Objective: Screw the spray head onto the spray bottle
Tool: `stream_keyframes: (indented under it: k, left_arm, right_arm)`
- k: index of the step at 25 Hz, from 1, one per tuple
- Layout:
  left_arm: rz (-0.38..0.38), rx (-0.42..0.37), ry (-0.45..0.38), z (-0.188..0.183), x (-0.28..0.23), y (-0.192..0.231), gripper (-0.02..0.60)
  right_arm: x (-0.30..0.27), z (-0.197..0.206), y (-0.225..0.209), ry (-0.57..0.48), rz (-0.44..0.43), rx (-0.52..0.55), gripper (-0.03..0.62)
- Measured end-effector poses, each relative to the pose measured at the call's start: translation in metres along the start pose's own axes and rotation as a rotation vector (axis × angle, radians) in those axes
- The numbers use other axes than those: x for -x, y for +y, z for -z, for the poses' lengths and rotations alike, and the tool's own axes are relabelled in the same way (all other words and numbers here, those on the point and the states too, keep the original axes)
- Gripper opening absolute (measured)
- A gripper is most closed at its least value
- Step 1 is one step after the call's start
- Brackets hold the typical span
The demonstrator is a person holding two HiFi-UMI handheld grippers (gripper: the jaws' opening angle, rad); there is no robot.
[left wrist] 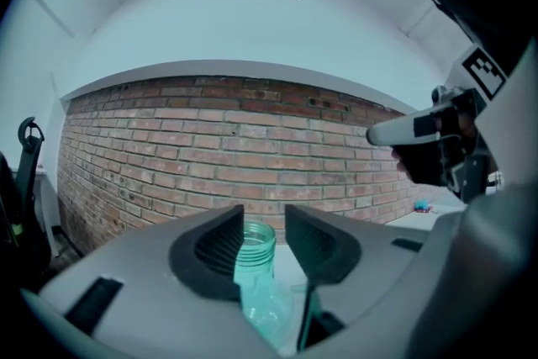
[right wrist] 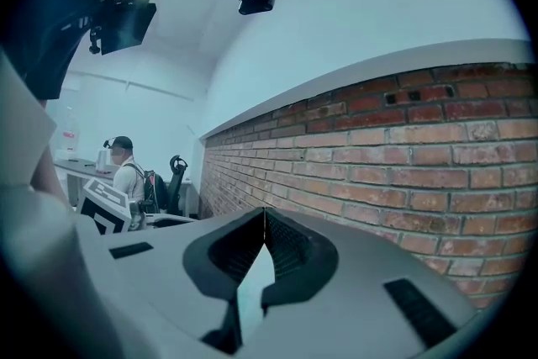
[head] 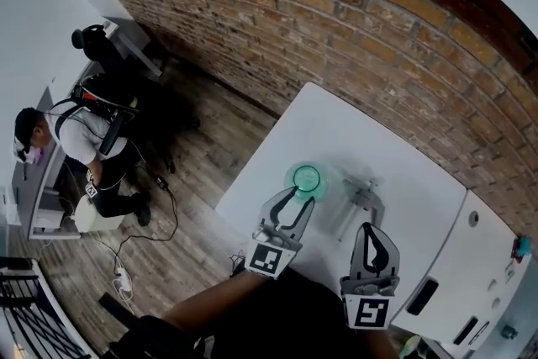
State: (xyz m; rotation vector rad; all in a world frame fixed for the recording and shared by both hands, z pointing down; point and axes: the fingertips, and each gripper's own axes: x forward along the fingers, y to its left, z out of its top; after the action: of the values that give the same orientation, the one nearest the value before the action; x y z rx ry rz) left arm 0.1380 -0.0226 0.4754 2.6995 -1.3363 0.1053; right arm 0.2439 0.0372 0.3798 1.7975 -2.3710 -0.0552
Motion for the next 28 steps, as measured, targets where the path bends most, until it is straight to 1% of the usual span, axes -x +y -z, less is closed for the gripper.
stream_keyframes:
  k: [4,6,10,13,15,19,20,24,26,28]
  left_arm:
    - [-0.024,0.001,-0.004,0.007,-0.008,0.013,0.192]
    - [-0.019,-0.007,0.0,0.014,-0.013,0.017,0.217]
    - [0.028,-0.065,0.021,0.03,-0.023,0.016,0.241]
    - [0.039,-0.039,0.033,0.033,-0.029,0.02,0.249]
    - [0.057,-0.048,0.037,0.036,-0.032,0.021,0.259]
    - [0.103,-0.131,0.058,0.052,-0.04,0.016,0.287]
    - [0.099,-0.134,0.067,0.055,-0.042,0.016,0.289]
    - [0.069,-0.08,0.111,0.061,-0.051,0.02,0.295]
    - [0.089,-0.107,0.083,0.057,-0.062,0.019,0.298]
    - [0.1,-0.13,0.061,0.057,-0.062,0.015,0.299]
  right_arm:
    - [-0.003,0.007,0.0,0.023,0.004,0.004,0.008]
    - [-0.005,0.011,-0.003,0.029,0.015,-0.003,0.008]
    - [-0.006,0.013,-0.003,0.039,0.025,0.009,0.008]
    - [-0.007,0.014,-0.002,0.042,0.035,0.016,0.008]
    - [-0.007,0.017,-0.003,0.052,0.051,-0.001,0.008]
    - [-0.005,0.027,-0.007,0.084,0.059,0.004,0.008]
    - [-0.006,0.028,-0.009,0.085,0.058,0.009,0.008]
    - [-0.011,0.032,-0.014,0.099,0.059,0.019,0.008]
    - [-0.013,0.03,-0.019,0.092,0.082,0.007,0.008]
    - [-0.013,0.025,-0.015,0.075,0.079,0.01,0.008]
